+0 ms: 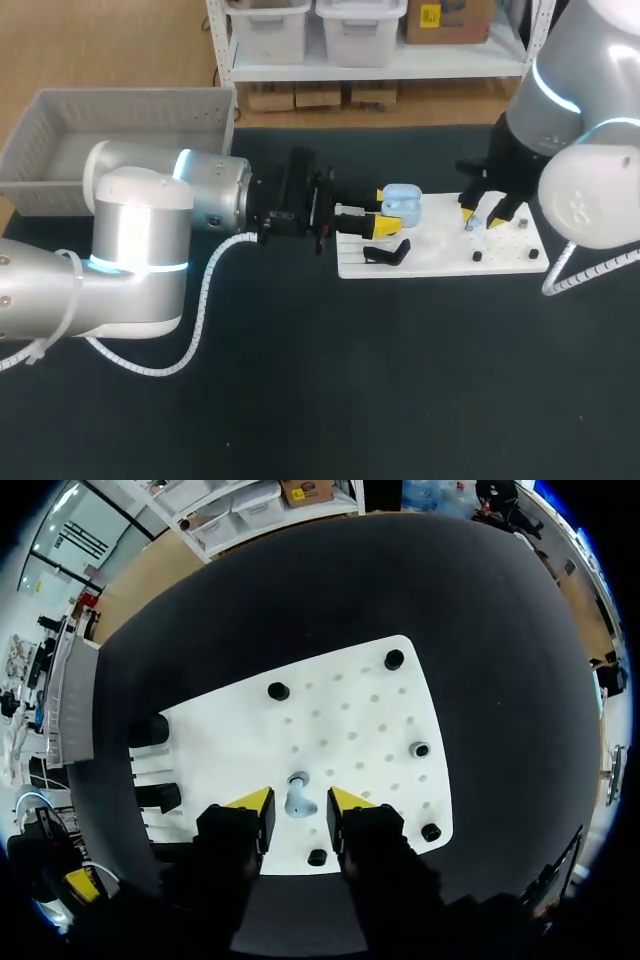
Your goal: Pick up each earbud case from the left stands, insert the matching earbuds, close the lid, and place the case in the box.
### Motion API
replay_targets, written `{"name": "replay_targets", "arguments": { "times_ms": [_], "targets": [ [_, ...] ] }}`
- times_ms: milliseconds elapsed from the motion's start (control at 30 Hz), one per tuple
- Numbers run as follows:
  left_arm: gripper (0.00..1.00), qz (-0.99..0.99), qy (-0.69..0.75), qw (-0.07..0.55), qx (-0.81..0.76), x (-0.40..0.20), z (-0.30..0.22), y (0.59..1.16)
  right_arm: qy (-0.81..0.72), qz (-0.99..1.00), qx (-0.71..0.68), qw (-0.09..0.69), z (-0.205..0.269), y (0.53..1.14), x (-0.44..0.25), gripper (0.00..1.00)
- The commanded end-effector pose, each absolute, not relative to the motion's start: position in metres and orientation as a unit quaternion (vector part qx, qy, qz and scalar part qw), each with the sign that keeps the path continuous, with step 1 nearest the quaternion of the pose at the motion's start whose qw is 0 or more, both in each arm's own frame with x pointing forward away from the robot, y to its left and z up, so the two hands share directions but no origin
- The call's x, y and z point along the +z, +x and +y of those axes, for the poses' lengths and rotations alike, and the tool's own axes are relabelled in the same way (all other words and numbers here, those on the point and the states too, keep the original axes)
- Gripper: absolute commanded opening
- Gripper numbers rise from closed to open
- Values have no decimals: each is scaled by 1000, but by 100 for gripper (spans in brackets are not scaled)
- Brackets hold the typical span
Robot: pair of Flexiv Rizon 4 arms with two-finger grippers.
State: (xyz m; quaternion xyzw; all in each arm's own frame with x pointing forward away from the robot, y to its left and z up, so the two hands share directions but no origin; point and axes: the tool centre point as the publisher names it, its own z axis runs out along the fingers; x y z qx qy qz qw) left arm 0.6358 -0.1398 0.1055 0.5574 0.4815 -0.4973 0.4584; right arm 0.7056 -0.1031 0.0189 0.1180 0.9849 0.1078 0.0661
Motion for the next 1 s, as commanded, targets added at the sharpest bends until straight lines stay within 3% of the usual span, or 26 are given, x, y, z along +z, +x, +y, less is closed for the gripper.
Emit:
{"name": "replay_targets", "arguments": {
  "times_ms": [33,667,767,933,1000],
  "targets": [
    [0,482,556,462,-495,105,-140,634,117,985,108,64,-103,706,18,33],
    [0,482,556,462,-495,105,-140,634,117,986,107,60,-100,708,14,27],
    [0,482,556,462,-495,105,-140,634,117,986,106,60,-100,708,13,23],
    [0,482,556,462,-495,105,-140,634,119,986,105,59,-100,708,13,0],
    [0,482,556,462,-495,105,-140,634,120,985,105,59,-101,707,13,0]
  ]
}}
